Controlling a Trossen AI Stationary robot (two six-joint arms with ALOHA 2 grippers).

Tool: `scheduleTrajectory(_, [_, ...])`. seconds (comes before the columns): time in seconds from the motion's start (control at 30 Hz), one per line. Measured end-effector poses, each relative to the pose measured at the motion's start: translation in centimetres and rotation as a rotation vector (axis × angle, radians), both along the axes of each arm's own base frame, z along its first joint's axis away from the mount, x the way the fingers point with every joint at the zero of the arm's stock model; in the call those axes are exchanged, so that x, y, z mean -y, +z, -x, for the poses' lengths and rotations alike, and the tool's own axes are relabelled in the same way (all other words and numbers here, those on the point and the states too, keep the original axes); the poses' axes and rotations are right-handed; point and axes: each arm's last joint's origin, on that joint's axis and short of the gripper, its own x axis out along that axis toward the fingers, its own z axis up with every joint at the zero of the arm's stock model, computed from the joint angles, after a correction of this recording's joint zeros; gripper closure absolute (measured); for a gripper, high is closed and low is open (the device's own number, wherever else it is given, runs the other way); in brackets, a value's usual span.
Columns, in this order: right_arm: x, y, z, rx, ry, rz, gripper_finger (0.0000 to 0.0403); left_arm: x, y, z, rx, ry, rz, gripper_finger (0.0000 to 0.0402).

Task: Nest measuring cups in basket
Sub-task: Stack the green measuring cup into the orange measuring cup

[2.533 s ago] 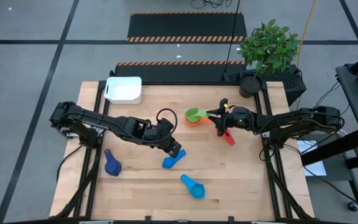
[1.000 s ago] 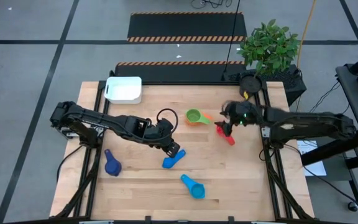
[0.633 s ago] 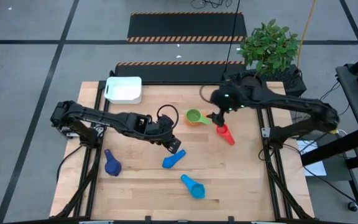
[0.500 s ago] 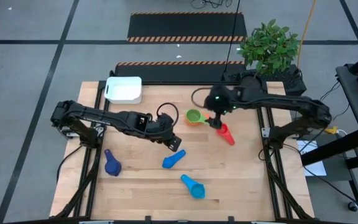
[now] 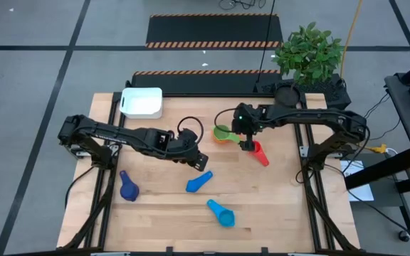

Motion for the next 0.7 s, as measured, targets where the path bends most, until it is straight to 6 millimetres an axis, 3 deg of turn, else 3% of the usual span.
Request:
scheduleTrajectory(0.23, [0.0,-1.8,0.0,0.083,-0.098,-0.014,0.0003,0.0,0.0,0.0,0.002,-0.005,-0.024,0.0309])
scheduleTrajectory(0.7, [0.5,-5.2,-0.3,0.053,-0.146,-0.013,0.0007,0.0,0.1,-0.1,0.006,-0.011,-0.03,0.0309])
